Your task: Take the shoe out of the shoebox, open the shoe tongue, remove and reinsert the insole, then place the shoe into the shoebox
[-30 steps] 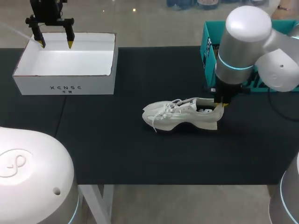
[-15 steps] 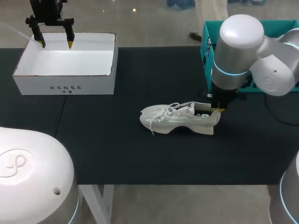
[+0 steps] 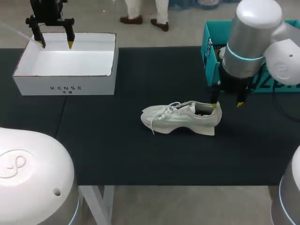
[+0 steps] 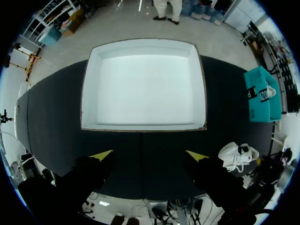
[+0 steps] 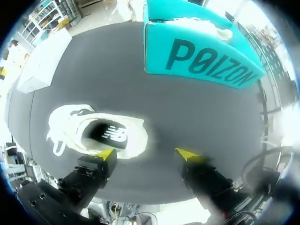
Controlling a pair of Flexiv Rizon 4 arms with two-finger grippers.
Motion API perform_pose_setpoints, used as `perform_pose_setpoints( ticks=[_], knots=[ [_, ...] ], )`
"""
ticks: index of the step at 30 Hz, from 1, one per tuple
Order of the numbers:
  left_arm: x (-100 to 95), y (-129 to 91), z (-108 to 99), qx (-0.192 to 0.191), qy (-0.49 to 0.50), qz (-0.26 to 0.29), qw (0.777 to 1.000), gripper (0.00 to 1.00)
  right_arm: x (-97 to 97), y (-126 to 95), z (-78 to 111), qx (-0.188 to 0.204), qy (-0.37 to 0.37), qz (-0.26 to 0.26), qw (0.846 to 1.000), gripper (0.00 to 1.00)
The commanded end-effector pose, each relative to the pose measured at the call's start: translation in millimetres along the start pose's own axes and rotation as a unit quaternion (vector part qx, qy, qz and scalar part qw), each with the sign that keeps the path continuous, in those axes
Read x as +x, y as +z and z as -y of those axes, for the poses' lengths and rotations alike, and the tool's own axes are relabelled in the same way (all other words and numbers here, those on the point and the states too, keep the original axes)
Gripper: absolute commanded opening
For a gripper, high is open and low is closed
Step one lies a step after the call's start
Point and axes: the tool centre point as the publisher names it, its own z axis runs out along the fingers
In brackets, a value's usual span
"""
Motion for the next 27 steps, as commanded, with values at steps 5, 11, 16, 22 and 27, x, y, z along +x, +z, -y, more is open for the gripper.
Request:
perform_pose_setpoints(
  ticks=[5, 11, 16, 22, 27],
  knots=[
    [0.0, 0.0, 0.0, 0.0, 0.0, 0.0, 1.0, 1.0, -25.2, -2.4, 10.9, 0.116, -0.172, -0.039, 0.978, 1.0],
    [0.0, 0.0, 0.0, 0.0, 0.0, 0.0, 1.0, 1.0, -25.2, -2.4, 10.9, 0.116, -0.172, -0.039, 0.978, 1.0],
    [0.0, 0.0, 0.0, 0.0, 0.0, 0.0, 1.0, 1.0, -25.2, -2.4, 10.9, 0.116, -0.172, -0.039, 0.978, 1.0],
    [0.0, 0.0, 0.0, 0.0, 0.0, 0.0, 1.0, 1.0, -25.2, -2.4, 10.9, 0.116, -0.172, -0.039, 0.978, 1.0],
    [0.0, 0.0, 0.0, 0.0, 0.0, 0.0, 1.0, 1.0, -25.2, -2.4, 10.9, 0.116, -0.172, -0.039, 0.978, 1.0]
  ],
)
